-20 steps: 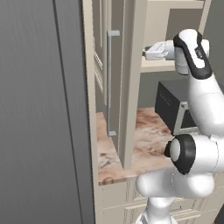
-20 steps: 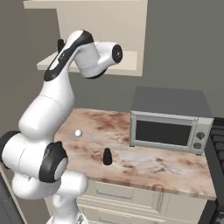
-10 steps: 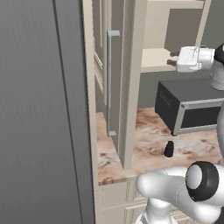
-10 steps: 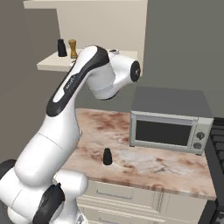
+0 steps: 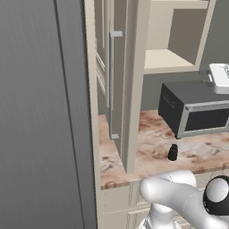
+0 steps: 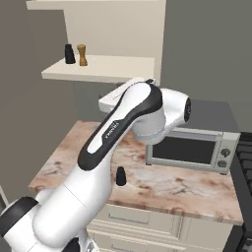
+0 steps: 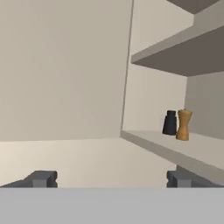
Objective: There are various items on the counter. Only move the condiments/shakers into the cabinet.
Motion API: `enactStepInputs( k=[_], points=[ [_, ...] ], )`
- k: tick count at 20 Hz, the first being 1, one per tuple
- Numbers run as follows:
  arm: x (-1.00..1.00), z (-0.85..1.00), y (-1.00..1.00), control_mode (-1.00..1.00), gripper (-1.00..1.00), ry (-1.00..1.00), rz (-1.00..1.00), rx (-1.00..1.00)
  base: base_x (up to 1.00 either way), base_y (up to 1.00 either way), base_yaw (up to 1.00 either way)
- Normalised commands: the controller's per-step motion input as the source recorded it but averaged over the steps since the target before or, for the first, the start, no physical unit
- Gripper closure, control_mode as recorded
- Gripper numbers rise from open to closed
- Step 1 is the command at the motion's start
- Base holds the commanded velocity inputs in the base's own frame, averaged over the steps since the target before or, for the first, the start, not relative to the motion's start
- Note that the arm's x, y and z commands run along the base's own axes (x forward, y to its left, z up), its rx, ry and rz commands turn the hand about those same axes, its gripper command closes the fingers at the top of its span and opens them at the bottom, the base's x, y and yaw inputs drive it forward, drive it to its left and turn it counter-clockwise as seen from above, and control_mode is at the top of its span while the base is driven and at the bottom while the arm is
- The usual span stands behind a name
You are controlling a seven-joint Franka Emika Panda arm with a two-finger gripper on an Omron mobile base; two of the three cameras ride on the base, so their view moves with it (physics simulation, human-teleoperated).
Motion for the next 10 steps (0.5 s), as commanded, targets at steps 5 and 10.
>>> enactStepInputs(
  k=[5,10],
  points=[
    [-0.11,-0.59,-0.47,-1.0,-1.0,0.0,0.12,0.0,0.0,0.0,0.0],
    [0.0,-0.66,-0.26,-1.0,-1.0,0.0,0.09,0.0,0.0,0.0,0.0]
  ],
)
